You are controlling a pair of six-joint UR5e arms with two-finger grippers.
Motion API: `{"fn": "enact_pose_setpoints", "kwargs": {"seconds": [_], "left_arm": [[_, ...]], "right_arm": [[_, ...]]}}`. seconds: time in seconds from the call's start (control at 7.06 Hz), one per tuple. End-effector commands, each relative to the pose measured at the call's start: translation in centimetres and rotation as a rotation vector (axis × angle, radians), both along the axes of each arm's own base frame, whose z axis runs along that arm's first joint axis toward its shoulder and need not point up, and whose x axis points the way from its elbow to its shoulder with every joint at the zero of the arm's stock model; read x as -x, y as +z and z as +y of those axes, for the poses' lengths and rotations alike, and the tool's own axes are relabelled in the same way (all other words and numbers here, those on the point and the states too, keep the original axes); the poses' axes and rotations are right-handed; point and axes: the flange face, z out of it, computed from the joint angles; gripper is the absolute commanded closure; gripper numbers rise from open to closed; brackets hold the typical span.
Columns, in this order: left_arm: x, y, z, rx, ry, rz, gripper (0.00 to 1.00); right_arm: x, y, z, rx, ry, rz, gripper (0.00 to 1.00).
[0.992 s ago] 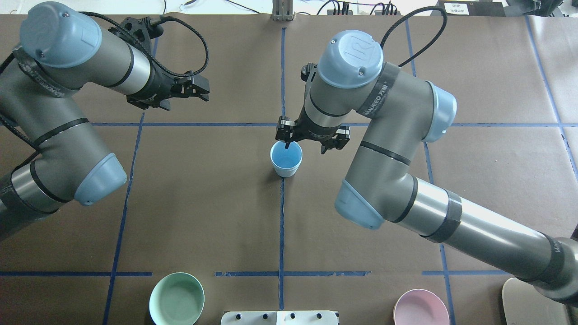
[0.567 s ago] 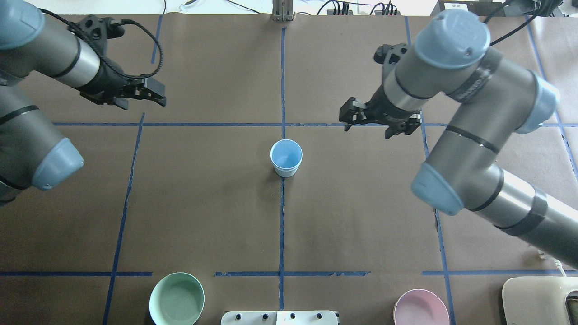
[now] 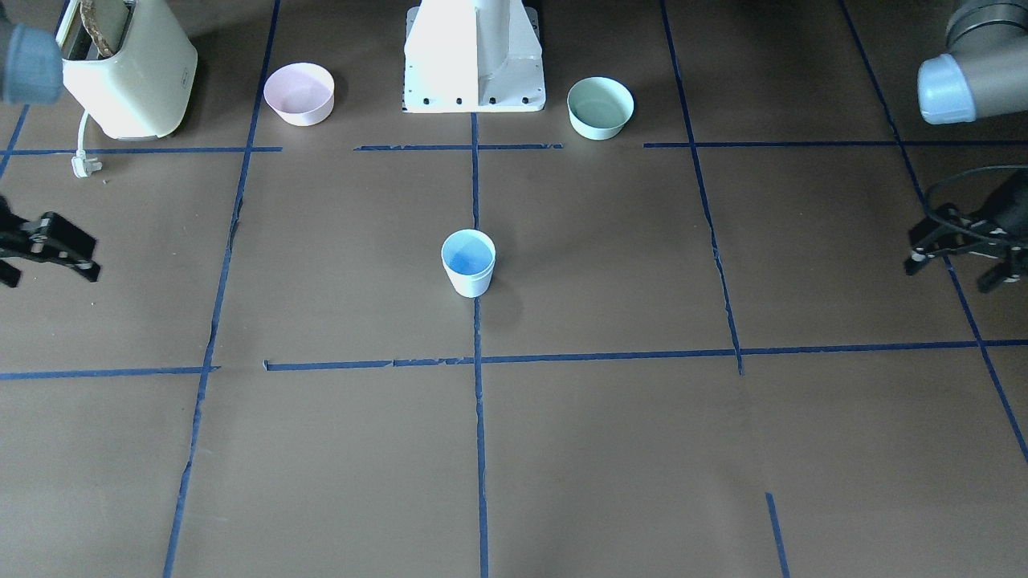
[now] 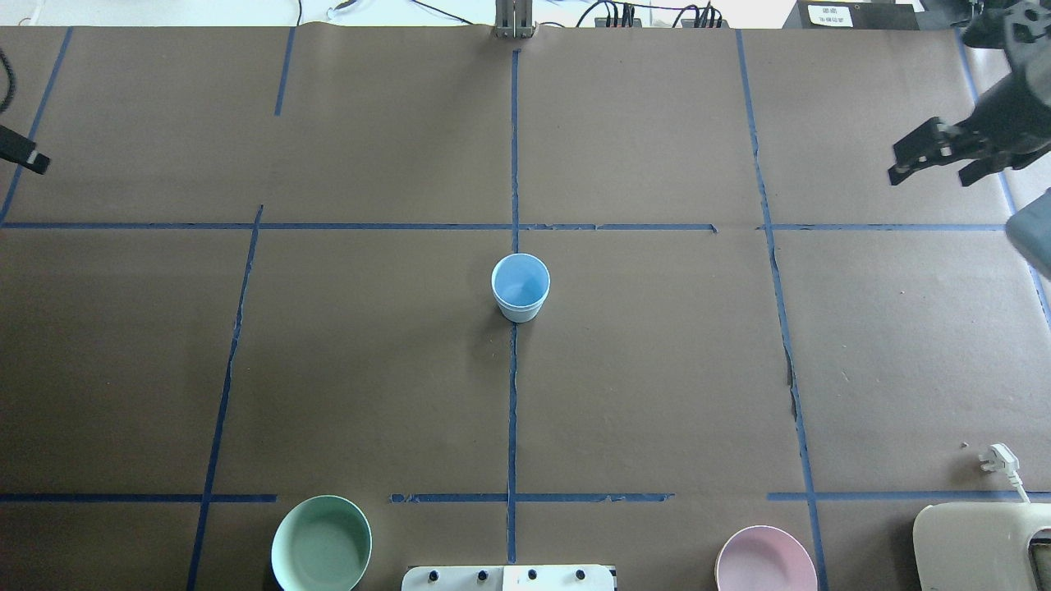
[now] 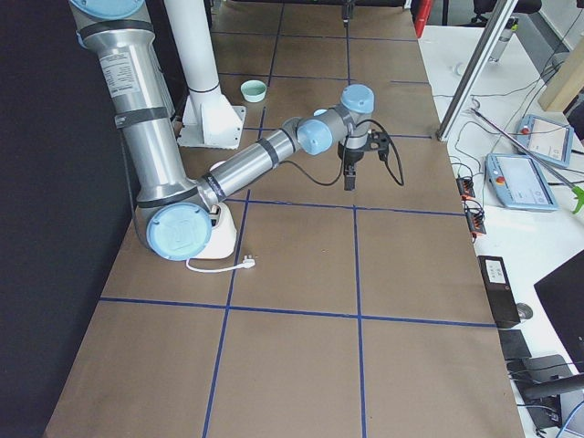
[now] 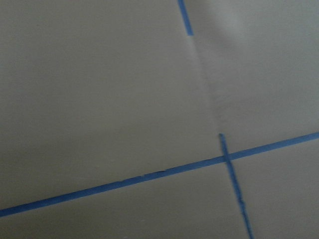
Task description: Stack blue cups with both arms
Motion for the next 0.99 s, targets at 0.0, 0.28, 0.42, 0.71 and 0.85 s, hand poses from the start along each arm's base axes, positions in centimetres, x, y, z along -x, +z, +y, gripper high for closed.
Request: {"fn": "enact_pose_setpoints", "kwargs": {"seconds": [0.0, 0.28, 0.42, 0.71, 0.85], "left_arm": [[8.5, 7.5, -0.8, 0.025, 0.013, -0.052, 0.00], [16.1, 8.6, -3.7, 0.095, -0.101, -0.028, 0.00], [16.1, 9.0, -3.6, 0.122, -0.097, 0.017, 0.00], [14.9, 9.6, -3.6, 0.157, -0.075, 0.020, 0.00], [12.9, 10.0, -3.8, 0.141, -0.019, 0.012, 0.00]], "right_arm": [[-10.6, 11.1, -0.9, -0.047, -0.078, 0.020, 0.00], [-15.6, 17.7, -1.0, -0.044, -0.113, 0.031, 0.00], [-15.6, 18.7, -0.5, -0.036, -0.125, 0.029, 0.00], [-15.6, 18.9, -0.4, -0.038, -0.127, 0.035, 0.00], [-15.5, 18.6, -0.9, -0.043, -0.129, 0.038, 0.00]]}}
